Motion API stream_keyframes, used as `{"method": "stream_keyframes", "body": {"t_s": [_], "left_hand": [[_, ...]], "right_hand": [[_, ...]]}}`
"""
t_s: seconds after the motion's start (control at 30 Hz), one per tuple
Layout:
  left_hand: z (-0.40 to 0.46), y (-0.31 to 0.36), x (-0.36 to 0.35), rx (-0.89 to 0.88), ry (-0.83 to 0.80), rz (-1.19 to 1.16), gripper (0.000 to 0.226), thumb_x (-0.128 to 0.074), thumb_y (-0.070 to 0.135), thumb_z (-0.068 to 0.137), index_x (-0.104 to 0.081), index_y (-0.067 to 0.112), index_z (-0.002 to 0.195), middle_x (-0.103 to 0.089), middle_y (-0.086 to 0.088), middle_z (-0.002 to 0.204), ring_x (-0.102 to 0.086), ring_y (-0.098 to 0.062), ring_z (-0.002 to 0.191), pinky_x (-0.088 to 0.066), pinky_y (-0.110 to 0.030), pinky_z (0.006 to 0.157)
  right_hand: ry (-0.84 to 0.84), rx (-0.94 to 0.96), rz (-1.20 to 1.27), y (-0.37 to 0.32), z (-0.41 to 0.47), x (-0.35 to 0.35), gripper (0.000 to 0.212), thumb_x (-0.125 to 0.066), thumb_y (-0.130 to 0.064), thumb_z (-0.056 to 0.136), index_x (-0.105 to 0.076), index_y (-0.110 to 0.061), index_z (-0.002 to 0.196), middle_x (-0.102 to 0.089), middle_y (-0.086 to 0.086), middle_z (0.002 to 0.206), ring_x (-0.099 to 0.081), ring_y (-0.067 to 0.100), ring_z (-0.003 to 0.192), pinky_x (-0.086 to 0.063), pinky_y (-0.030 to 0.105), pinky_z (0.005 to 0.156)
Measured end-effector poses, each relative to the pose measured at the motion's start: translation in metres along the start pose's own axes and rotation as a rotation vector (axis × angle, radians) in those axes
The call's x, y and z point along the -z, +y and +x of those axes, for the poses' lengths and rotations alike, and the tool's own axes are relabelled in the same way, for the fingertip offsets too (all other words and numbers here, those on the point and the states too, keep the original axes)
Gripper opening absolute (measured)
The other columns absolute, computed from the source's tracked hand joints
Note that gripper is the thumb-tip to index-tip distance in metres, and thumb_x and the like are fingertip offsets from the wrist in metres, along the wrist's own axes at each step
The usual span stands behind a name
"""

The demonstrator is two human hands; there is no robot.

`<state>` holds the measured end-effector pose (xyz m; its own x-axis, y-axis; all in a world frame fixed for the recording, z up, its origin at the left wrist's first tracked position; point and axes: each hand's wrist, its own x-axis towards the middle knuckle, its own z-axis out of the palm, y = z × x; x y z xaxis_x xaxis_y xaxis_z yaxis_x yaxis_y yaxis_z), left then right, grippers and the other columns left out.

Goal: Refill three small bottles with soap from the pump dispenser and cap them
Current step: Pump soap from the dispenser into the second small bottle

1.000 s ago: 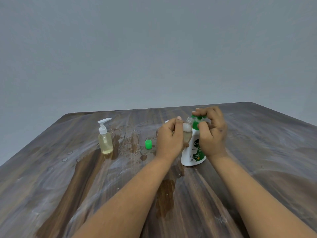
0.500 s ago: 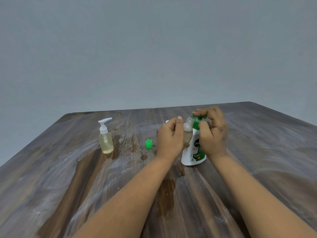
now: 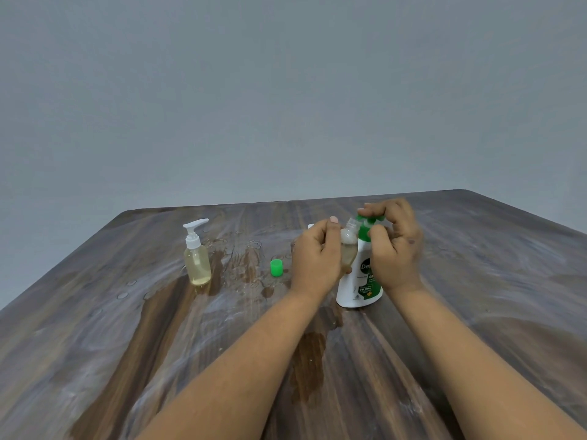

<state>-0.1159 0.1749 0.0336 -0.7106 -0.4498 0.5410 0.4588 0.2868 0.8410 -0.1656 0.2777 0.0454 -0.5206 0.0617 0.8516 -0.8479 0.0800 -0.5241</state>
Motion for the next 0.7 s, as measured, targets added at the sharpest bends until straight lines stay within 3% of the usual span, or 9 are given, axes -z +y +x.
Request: {"method": "stream_keyframes", "body": {"t_s": [0.2,0.3,0.4,0.53,0.7], "left_hand": [[0.0003,0.0008,-0.0005,0.007,0.005,-0.012,0.048,-0.042,0.030,0.104,-0.053,-0.006,0.075,-0.052,-0.032,0.064,-0.055,-0.050,0.056,-0.048,-0.053,0.043],[0.0001,0.0012,-0.0008,0.008,0.011,-0.010,0.047,-0.042,0.028,0.104,-0.053,-0.006,0.074,-0.052,-0.031,0.063,-0.055,-0.048,0.055,-0.048,-0.049,0.042],[0.0001,0.0017,-0.0008,-0.013,0.020,0.024,0.047,-0.042,0.027,0.104,-0.053,-0.005,0.071,-0.051,-0.021,0.057,-0.050,-0.035,0.050,-0.042,-0.037,0.045],[-0.0005,0.0035,-0.0001,-0.011,0.019,0.014,0.047,-0.042,0.027,0.105,-0.054,-0.006,0.073,-0.054,-0.029,0.063,-0.054,-0.045,0.058,-0.044,-0.044,0.047],[0.0000,0.0013,0.0001,-0.008,0.012,0.003,0.046,-0.041,0.027,0.105,-0.056,-0.004,0.074,-0.055,-0.031,0.065,-0.057,-0.042,0.054,-0.047,-0.034,0.041]], "right_hand": [[-0.020,0.051,-0.027,0.0000,-0.0019,0.0025,0.038,-0.044,-0.001,0.068,-0.066,-0.013,0.096,-0.056,-0.004,0.096,-0.055,0.003,0.093,-0.046,0.023,0.077],[-0.014,0.032,-0.001,-0.0008,-0.0011,0.0019,0.033,-0.042,-0.010,0.070,-0.066,-0.016,0.091,-0.058,-0.001,0.095,-0.056,0.000,0.091,-0.045,0.017,0.076],[-0.017,0.012,-0.002,-0.0006,0.0000,0.0014,0.029,-0.041,-0.009,0.071,-0.066,-0.016,0.085,-0.060,0.006,0.090,-0.058,0.006,0.088,-0.046,0.015,0.074],[-0.013,0.007,0.000,-0.0008,0.0004,0.0015,0.030,-0.042,-0.007,0.070,-0.065,-0.017,0.086,-0.059,0.005,0.091,-0.057,0.002,0.088,-0.045,0.015,0.075],[-0.028,0.041,-0.015,-0.0013,-0.0014,0.0026,0.036,-0.043,-0.005,0.069,-0.065,-0.015,0.095,-0.059,0.004,0.097,-0.054,-0.002,0.093,-0.044,0.015,0.079]]}}
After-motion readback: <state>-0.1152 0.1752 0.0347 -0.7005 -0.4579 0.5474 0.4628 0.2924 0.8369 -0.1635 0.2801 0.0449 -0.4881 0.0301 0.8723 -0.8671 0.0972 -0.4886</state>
